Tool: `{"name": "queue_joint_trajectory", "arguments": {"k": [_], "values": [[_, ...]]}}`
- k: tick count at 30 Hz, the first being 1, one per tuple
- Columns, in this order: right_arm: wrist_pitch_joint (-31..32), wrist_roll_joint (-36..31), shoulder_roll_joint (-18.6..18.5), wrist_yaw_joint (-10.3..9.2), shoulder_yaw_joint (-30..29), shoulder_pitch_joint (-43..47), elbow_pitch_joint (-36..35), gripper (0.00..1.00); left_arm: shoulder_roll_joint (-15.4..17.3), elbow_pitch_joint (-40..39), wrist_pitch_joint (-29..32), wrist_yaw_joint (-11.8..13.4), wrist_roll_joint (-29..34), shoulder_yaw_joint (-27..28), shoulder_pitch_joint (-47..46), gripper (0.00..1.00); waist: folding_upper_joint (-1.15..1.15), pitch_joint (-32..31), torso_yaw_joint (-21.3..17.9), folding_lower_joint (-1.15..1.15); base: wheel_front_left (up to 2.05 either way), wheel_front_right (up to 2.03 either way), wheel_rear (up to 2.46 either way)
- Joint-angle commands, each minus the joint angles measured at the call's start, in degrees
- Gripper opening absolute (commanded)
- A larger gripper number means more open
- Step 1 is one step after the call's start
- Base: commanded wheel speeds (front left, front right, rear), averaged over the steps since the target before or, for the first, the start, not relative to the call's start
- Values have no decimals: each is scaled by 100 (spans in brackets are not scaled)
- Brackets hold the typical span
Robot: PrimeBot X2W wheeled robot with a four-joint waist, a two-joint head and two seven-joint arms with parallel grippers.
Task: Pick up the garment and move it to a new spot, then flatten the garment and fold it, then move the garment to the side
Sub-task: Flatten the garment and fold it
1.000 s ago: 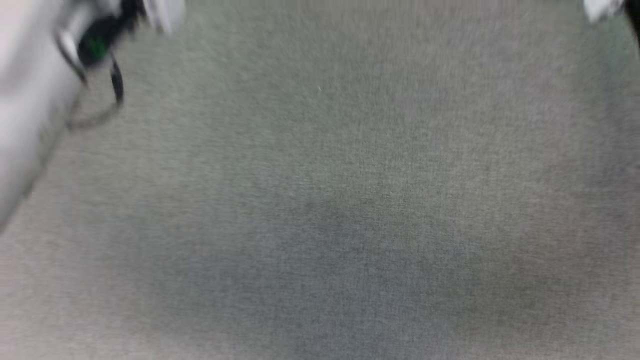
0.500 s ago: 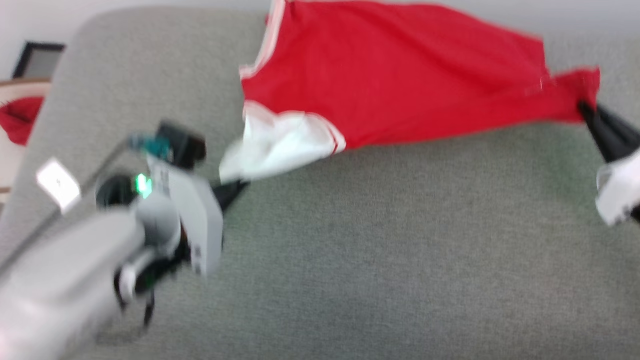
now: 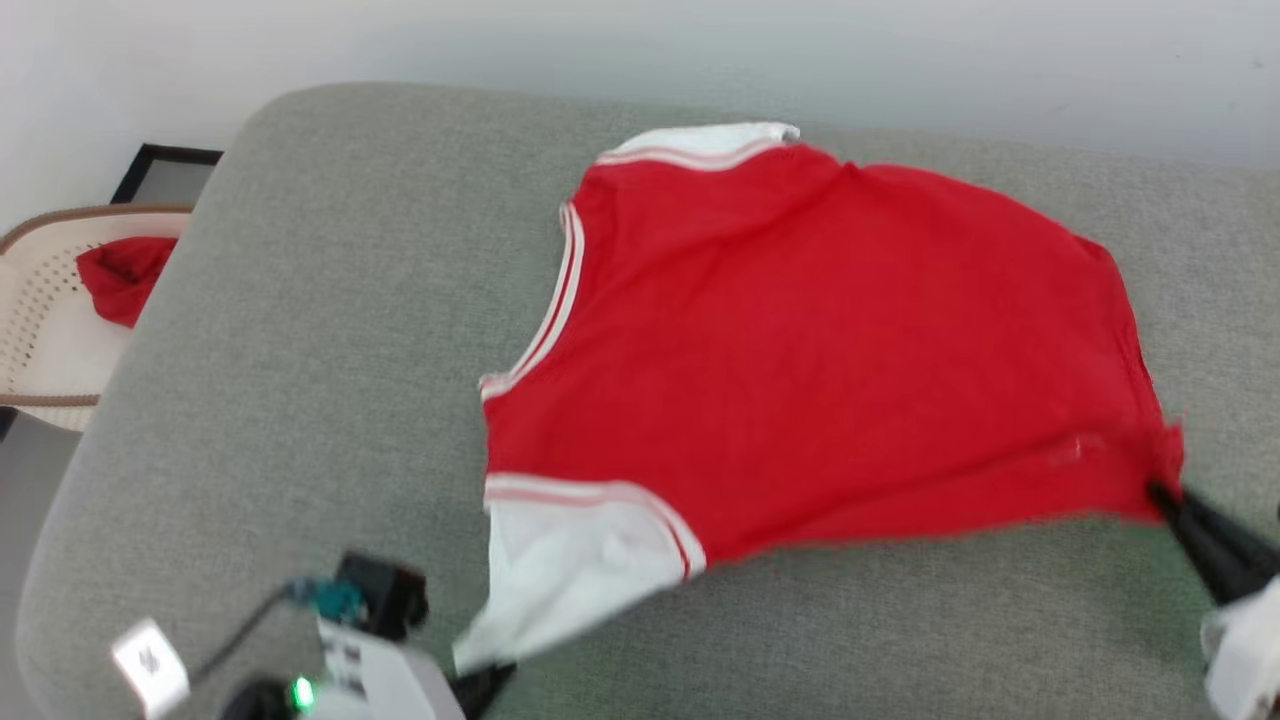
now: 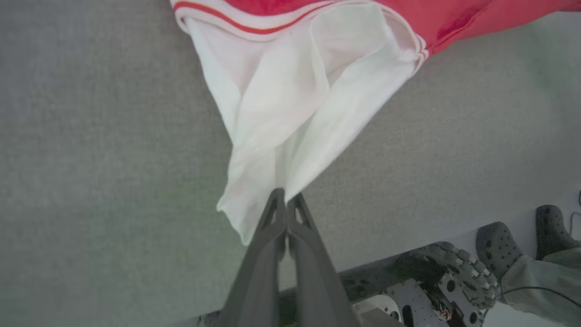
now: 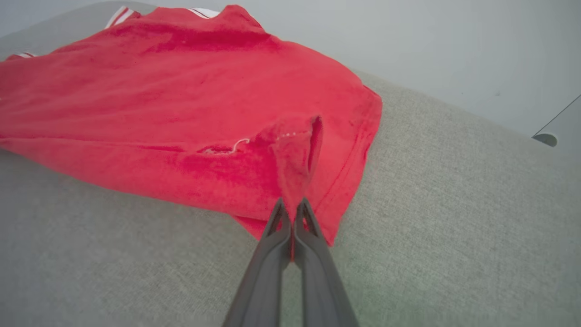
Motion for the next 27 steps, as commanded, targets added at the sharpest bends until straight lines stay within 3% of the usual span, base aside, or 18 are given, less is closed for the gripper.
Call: {"name": "queue_joint_trajectory", "arguments": {"k": [1, 6, 14, 23, 27], "values": [[46, -34, 50, -6, -87, 256, -120, 0, -3, -106, -66, 102, -94, -16, 219, 0, 0, 9, 16, 0, 0, 0, 0], [242, -229, 144, -6, -430, 1135, -750, 0, -5, -461, -296, 464, -333, -21, 767, 0, 0, 55, 52, 0, 0, 0, 0], [292, -248, 287, -6, -760, 2221, -1531, 0, 96, -682, -562, 751, -588, 25, 1223, 0, 0, 152, 35, 0, 0, 0, 0], [146, -129, 441, -6, -1294, 2369, -1916, 0, 852, -1163, -585, 1197, 7, 258, 678, 0, 0, 209, -219, 0, 0, 0, 0], [232, -131, 540, -6, -1449, 2125, -1936, 0, 1137, -1322, -231, 1192, 469, 292, 126, 0, 0, 267, -340, 0, 0, 0, 0]]}}
